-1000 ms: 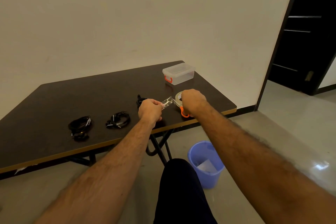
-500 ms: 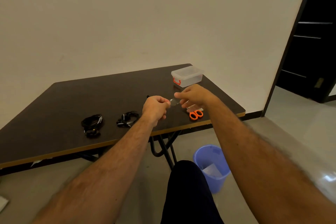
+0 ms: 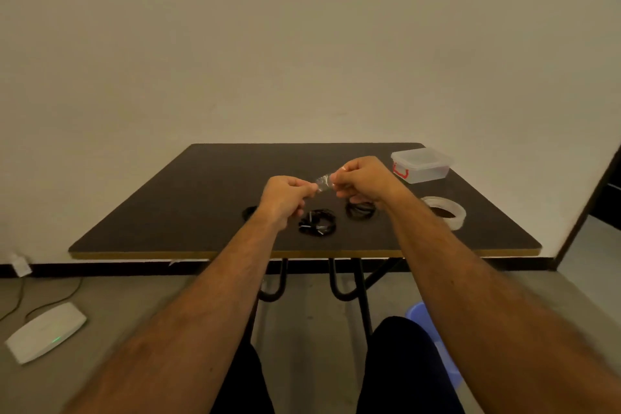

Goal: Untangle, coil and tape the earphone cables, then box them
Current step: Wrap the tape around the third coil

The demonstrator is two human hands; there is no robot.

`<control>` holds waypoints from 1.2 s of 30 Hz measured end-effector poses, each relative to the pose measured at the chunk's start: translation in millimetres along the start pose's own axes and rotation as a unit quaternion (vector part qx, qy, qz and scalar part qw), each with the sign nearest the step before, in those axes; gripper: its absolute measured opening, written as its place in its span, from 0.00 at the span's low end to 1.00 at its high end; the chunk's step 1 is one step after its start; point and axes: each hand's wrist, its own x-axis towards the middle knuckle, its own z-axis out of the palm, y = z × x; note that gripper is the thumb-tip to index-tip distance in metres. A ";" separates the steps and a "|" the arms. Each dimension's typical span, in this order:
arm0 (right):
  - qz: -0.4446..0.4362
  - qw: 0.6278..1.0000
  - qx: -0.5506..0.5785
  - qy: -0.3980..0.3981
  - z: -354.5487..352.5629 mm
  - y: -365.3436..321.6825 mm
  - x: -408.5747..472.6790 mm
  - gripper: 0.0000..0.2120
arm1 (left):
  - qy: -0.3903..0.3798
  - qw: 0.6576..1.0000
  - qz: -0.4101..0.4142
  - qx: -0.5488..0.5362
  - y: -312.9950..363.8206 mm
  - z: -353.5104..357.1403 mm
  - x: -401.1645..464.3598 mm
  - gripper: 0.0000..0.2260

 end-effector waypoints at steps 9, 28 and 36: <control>-0.032 0.998 0.006 0.059 69.1 -13.9 9.2 0.07 | 0.074 0.909 0.087 0.402 -46.4 -102.2 22.1 0.12; -0.062 0.995 0.060 0.051 79.0 2.6 3.9 0.05 | -0.018 0.807 -0.014 0.590 -57.0 -56.7 59.2 0.15; -0.066 0.995 0.062 0.048 76.0 3.5 2.3 0.05 | -0.081 0.797 -0.036 0.598 -46.2 -56.3 70.6 0.14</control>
